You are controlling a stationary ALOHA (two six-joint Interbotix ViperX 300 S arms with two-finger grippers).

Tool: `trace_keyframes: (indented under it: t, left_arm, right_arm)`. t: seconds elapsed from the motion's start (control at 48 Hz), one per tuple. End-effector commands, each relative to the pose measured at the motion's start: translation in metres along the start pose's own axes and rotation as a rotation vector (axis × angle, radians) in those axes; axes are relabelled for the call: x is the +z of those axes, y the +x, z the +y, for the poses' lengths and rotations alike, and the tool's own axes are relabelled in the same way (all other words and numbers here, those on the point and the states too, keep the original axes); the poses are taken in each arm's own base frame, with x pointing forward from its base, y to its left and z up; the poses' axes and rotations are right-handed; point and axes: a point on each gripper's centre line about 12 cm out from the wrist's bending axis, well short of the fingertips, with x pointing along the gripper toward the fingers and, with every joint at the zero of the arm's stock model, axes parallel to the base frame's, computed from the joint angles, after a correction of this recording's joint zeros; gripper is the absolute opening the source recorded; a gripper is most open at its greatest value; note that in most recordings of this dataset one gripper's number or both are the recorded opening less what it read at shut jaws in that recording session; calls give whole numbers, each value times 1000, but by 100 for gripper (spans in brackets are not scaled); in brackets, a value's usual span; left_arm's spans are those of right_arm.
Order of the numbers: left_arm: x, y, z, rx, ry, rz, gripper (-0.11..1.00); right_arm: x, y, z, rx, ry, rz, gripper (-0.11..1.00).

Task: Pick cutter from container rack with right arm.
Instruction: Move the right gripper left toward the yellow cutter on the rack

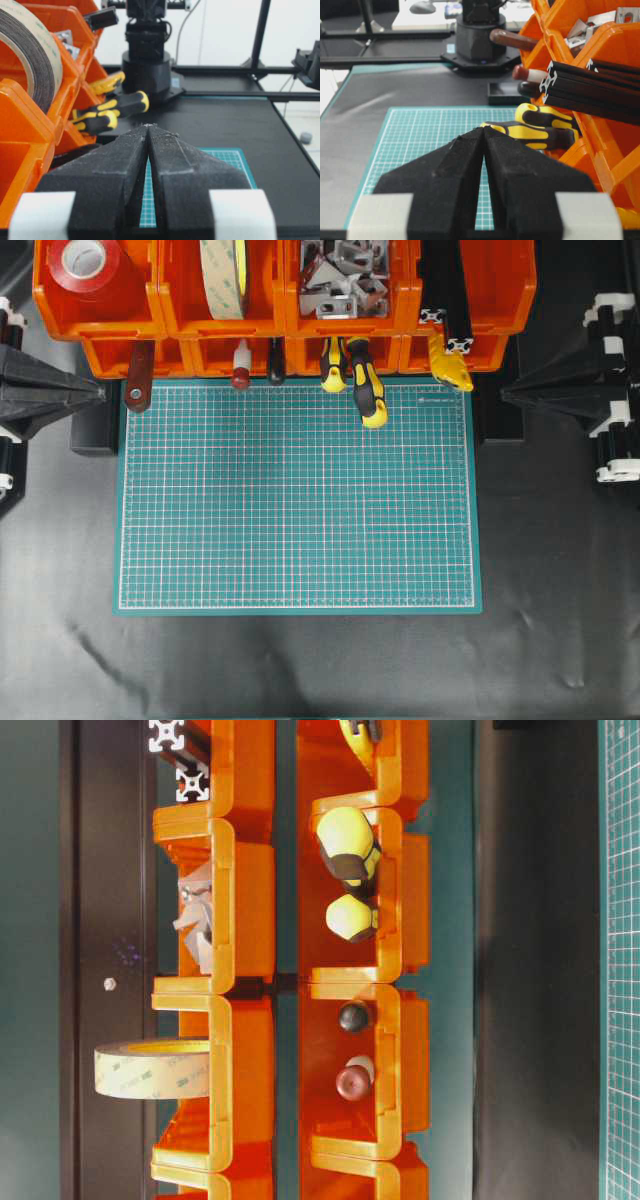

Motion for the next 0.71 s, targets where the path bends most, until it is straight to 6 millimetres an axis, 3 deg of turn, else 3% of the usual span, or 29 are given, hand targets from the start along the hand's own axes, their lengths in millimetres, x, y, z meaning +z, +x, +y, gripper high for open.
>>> trace_keyframes:
  t: [0.0, 0.083, 0.312, 0.479, 0.687]
  left_arm:
    - [25, 4, -4, -24, 16, -58, 6]
    - [35, 3, -5, -26, 14, -63, -1]
    - [43, -2, -8, -42, 11, 14, -1]
    - [47, -5, -8, -44, 11, 29, -1]
    - [48, -7, -8, -43, 12, 30, -1]
  right_arm:
    - [16, 2, -2, -10, 9, -41, 2]
    - [25, 3, -1, -3, 17, -35, 0]
    - [48, 14, 8, 37, 12, 80, 0]
    - [69, 24, 22, 93, -21, 228, 0]
    - [78, 28, 34, 124, -114, 442, 0]
